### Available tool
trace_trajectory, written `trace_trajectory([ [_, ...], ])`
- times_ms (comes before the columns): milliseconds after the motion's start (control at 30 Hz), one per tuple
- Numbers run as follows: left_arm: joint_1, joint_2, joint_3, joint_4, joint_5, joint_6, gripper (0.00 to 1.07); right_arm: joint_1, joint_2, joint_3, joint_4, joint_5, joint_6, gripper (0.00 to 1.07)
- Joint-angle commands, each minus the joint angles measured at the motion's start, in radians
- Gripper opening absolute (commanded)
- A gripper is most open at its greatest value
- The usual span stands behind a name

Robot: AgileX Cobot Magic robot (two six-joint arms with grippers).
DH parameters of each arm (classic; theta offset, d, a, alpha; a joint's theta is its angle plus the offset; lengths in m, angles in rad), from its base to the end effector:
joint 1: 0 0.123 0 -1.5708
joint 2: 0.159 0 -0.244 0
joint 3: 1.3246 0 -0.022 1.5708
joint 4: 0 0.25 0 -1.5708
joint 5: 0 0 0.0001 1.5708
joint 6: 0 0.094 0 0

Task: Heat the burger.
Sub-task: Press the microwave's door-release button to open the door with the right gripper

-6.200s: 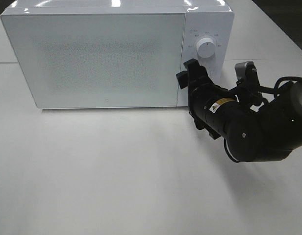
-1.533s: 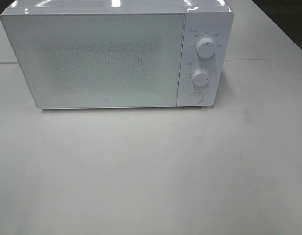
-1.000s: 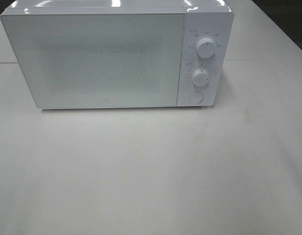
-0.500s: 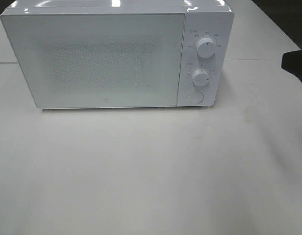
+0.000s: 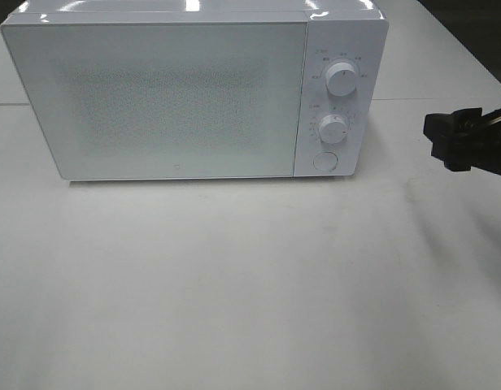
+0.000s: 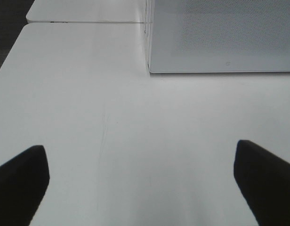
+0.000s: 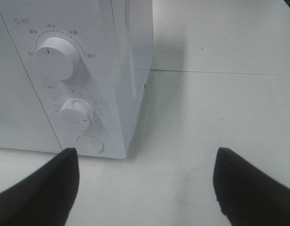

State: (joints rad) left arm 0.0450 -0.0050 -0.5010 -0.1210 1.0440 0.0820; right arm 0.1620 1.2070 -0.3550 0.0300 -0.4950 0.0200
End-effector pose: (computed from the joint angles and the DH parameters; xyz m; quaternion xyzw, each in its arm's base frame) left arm 0.0385 -0.0081 0.2779 0.0177 0.8455 -0.0267 0.5330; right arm 0.2337 0.0368 0.1795 -0.0417 0.7947 0.0573 0.6028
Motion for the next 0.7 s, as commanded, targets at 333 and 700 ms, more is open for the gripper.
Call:
trace_trajectory([
  [333, 0.0, -0.023, 0.003, -0.007, -0.009, -0.005, 1.0, 0.103, 0.213, 0.046, 0.113, -0.26, -0.121, 0.75],
  [700, 0.0, -0.023, 0.003, -0.007, -0.009, -0.005, 1.0, 0.359, 0.431, 0.043, 0.402, -0.531, -0.211, 0.75],
])
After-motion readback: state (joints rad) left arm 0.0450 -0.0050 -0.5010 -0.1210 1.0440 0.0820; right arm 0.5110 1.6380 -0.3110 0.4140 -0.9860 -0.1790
